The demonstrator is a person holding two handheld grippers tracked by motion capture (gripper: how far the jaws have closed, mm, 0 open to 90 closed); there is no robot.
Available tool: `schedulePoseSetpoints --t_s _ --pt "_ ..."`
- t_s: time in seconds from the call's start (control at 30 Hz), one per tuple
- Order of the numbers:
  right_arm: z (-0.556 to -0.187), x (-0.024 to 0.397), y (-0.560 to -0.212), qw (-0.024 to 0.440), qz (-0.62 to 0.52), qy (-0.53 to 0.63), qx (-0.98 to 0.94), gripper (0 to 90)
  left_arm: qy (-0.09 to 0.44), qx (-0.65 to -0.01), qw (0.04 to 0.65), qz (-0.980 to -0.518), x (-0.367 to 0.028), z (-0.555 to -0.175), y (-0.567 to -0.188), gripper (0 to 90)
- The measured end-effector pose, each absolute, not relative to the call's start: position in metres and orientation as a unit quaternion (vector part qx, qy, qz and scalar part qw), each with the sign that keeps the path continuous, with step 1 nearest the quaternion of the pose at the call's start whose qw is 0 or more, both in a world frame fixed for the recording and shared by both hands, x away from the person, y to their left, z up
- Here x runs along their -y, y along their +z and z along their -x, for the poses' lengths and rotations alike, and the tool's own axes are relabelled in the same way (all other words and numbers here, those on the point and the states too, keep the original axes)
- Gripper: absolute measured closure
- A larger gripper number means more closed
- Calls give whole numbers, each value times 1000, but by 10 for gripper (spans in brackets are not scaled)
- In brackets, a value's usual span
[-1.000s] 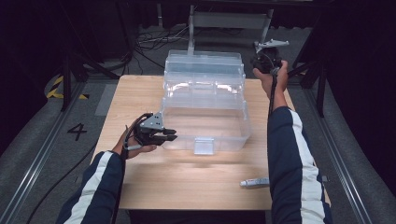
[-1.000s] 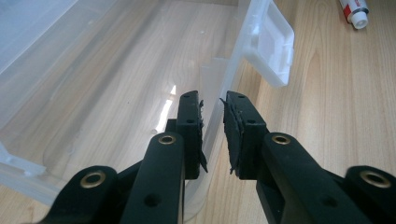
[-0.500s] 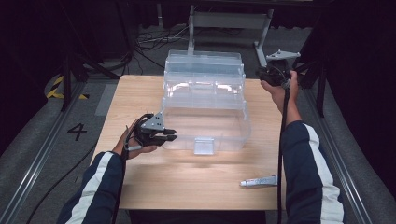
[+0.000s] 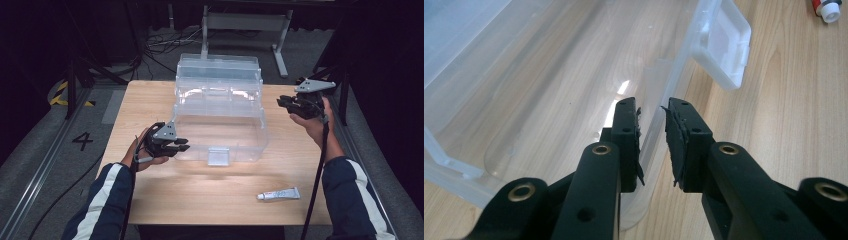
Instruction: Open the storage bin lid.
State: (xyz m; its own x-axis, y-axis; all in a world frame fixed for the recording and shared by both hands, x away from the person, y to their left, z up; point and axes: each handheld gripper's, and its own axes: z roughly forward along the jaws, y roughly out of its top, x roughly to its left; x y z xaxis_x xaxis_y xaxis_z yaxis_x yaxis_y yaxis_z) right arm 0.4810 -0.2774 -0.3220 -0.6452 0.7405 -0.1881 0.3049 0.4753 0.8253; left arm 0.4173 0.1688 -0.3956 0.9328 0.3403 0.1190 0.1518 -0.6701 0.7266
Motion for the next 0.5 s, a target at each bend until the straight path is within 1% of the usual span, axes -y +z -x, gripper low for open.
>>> schedulePoseSetpoints --t_s 0.27,0.3,0.33,0.37,0.43,0.5 --pt "-431 282 -349 235 -273 395 -845 769 130 -138 379 -906 -168 -416 -395 751" --pt "-431 282 -349 235 -273 395 -845 769 130 -138 379 -906 -168 -416 -395 751" --pt "-420 284 -358 214 -265 401 -850 769 131 -137 378 -906 -168 -416 -395 751" --pt "-420 284 -358 214 -265 401 -850 769 131 -137 378 -906 -168 -416 -395 751" --pt "-405 285 -369 199 -249 390 -864 767 132 -140 378 -905 -168 -415 -395 751" --pt "-402 285 -371 193 -244 391 -867 767 129 -143 379 -905 -168 -415 -395 752"
